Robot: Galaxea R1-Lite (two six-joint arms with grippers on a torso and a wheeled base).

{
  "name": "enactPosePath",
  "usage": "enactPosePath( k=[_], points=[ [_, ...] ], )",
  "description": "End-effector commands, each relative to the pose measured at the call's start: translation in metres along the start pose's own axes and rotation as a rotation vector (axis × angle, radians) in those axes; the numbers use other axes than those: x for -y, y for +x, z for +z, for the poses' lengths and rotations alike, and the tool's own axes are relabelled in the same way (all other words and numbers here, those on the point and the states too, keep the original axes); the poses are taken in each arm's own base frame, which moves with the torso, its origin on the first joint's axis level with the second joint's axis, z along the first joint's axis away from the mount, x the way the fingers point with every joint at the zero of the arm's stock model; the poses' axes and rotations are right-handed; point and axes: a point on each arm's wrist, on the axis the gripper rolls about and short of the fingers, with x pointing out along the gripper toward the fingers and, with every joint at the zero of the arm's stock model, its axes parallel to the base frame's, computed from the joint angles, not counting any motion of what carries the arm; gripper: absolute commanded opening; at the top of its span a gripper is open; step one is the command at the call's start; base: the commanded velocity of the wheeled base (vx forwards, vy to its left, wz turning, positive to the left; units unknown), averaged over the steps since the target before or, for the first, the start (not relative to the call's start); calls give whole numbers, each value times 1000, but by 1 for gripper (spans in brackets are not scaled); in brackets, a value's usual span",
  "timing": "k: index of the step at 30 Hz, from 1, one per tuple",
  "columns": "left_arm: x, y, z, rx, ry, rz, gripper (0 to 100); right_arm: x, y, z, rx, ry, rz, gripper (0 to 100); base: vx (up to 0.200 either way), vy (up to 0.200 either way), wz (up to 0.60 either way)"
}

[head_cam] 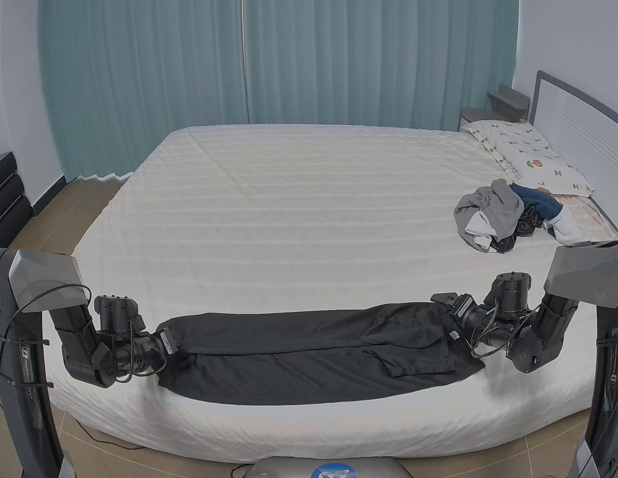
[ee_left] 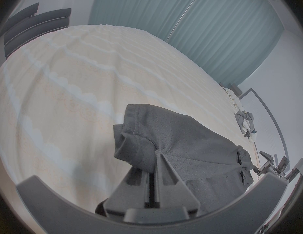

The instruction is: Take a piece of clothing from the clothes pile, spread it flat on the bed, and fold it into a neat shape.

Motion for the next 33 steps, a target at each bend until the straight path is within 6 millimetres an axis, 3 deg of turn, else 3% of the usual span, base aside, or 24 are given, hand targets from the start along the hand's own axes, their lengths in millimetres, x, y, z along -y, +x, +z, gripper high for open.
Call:
enactPosePath(
  k=[1,22,33],
  points=[
    [0,-2,3,10,-4,0,0,-1,-1,2,6,1,4,100,0,0,0],
    [-22,-25,41,132,-62,36,0,1,-8,21,60,16,7,100,0,0,0],
    [-23,-40,68,136,-173,-14,0,3,-6,20,55,18,2,100,0,0,0]
  ],
)
